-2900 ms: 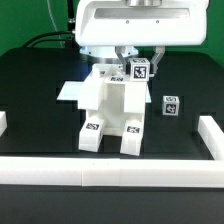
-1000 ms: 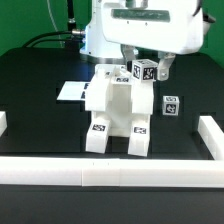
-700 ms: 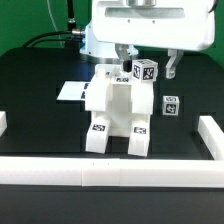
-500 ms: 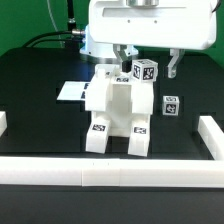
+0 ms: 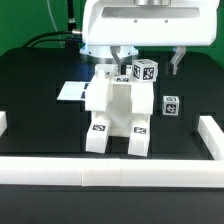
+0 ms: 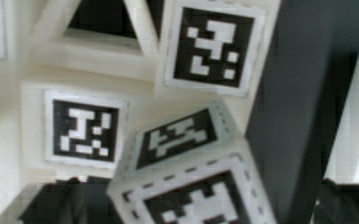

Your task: Assemble chair

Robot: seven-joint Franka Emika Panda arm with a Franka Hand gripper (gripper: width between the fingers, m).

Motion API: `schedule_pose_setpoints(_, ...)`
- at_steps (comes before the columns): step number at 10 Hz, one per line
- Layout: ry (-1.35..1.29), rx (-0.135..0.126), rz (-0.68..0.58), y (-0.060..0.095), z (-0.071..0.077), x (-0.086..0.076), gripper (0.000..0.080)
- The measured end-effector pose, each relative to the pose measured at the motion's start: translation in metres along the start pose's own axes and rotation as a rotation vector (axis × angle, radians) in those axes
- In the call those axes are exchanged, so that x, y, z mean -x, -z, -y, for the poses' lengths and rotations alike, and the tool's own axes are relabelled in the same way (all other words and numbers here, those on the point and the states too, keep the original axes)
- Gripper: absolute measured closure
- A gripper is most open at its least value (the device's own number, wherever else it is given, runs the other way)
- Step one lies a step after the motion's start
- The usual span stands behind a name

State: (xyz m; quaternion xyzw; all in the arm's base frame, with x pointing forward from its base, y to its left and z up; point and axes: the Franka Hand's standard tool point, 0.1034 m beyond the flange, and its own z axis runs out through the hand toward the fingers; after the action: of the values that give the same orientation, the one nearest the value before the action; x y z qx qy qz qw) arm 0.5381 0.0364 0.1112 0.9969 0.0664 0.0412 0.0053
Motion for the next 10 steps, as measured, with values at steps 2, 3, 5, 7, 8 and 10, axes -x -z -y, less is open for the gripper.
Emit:
schedule_pose_setpoints(2, 0.082, 0.003, -0.005, -0.0007, -0.0015, 0.0007, 0.0187)
schedule_pose_setpoints(3, 0.077, 0.003, -0.004, -0.0009, -0.0015, 0.0007, 0.0187)
schedule_pose_setpoints(5, 0.076, 0.003, -0.004, -0.0009, -0.0016, 0.0007, 0.0379)
schedule_pose_setpoints(7, 0.054, 0.003, -0.004, -0.0011, -0.0016, 0.0008, 0.0517)
schedule_pose_setpoints(8, 0.019, 0.003, -0.004, -0.0012, -0.0016, 0.0008, 0.0517)
schedule_pose_setpoints(10, -0.215, -0.004, -0.006, -0.0013, -0.0009, -0.0005, 0.0517)
